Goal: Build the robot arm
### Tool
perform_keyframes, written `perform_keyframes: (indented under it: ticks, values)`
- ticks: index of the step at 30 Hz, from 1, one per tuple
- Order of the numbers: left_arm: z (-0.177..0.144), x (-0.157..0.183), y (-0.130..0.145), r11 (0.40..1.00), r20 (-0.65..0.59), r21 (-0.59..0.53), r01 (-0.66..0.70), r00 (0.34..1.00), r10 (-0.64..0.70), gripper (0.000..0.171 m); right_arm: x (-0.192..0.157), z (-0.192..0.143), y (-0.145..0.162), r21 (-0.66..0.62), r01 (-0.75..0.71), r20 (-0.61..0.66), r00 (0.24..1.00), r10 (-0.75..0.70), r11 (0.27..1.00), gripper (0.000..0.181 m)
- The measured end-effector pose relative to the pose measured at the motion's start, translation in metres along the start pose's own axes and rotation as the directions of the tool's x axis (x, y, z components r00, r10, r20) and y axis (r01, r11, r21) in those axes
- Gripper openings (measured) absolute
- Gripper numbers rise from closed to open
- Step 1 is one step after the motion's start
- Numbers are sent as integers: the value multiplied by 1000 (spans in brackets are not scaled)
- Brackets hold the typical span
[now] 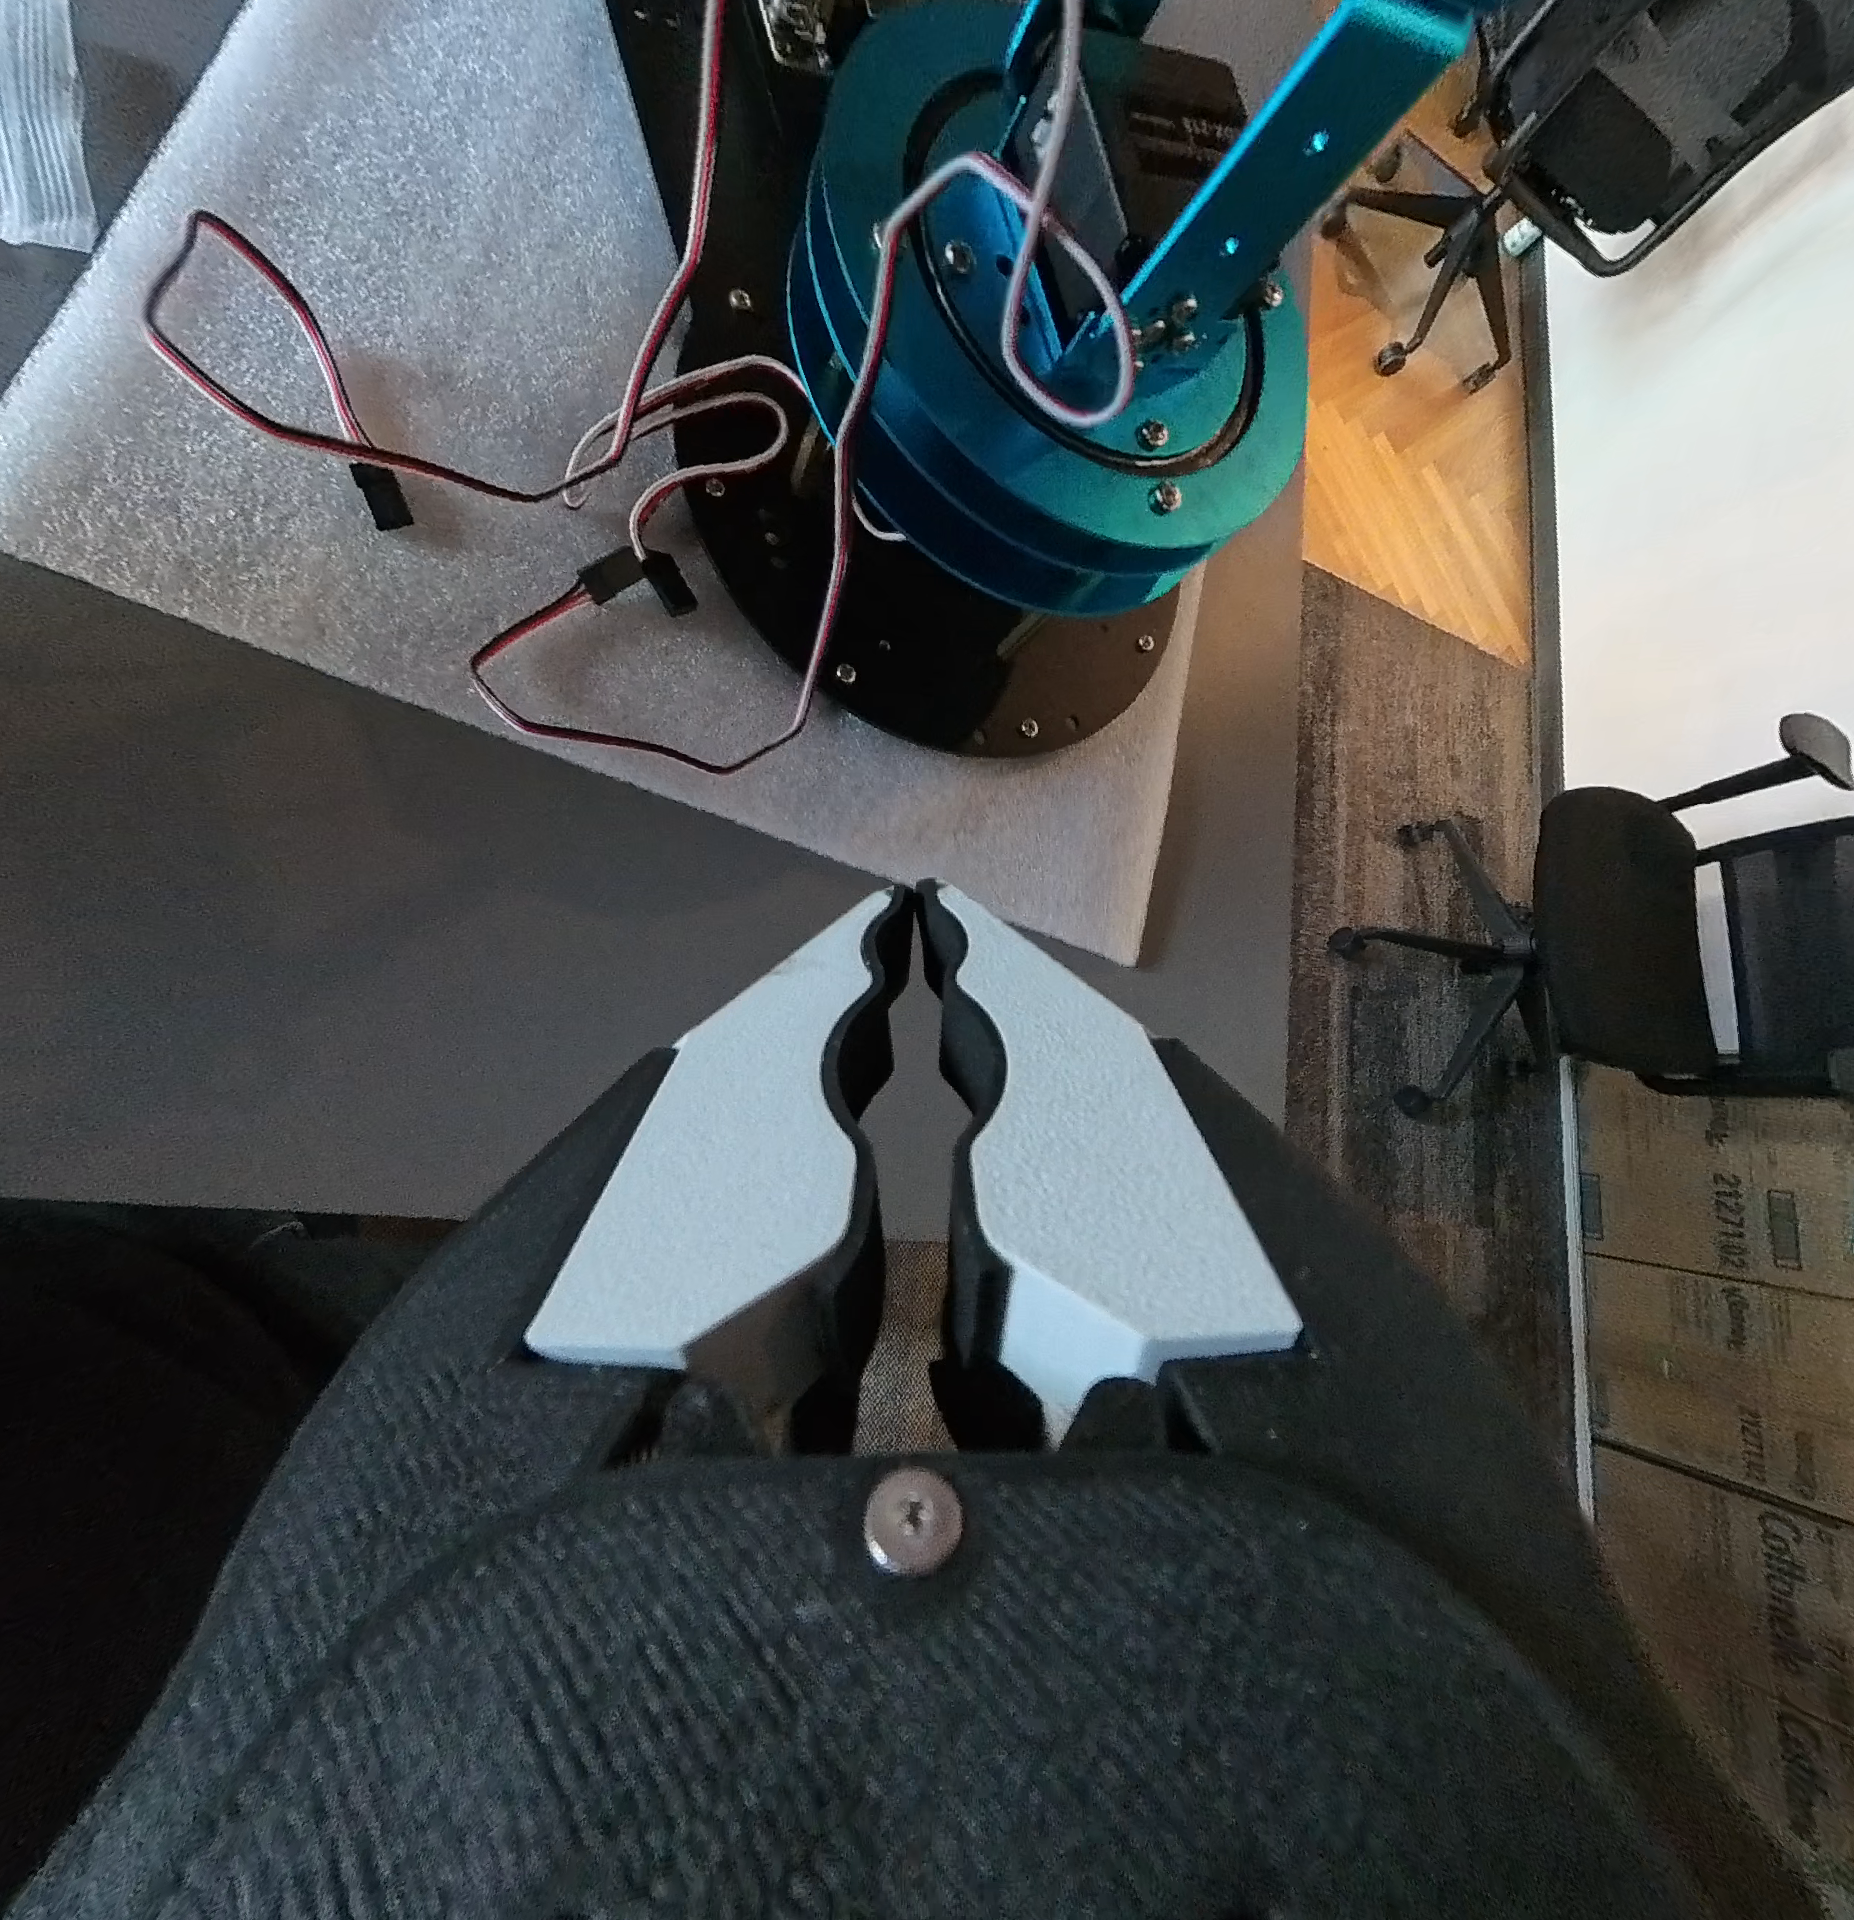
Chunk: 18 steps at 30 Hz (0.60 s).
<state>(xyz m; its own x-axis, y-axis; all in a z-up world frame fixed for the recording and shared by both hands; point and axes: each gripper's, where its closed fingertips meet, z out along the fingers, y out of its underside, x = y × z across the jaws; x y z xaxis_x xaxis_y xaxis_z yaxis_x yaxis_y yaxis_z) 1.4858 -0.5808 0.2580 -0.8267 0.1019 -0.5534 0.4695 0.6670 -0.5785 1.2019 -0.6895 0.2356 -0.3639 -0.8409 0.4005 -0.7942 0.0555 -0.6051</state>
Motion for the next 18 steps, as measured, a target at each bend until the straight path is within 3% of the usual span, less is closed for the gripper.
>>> perform_keyframes:
  ticks: [10, 18]
  values:
    - [9, 0, -3, 999, -2, -32, -25, 1000, 25, 3, 5, 4, 6, -5, -24, 8, 1000, 25, 1000, 1]
    - [19, 5, -16, 1000, -54, 16, 8, 999, -7, 3, 14, 9, 11, -1, -54, 9, 998, 54, 999, 1]
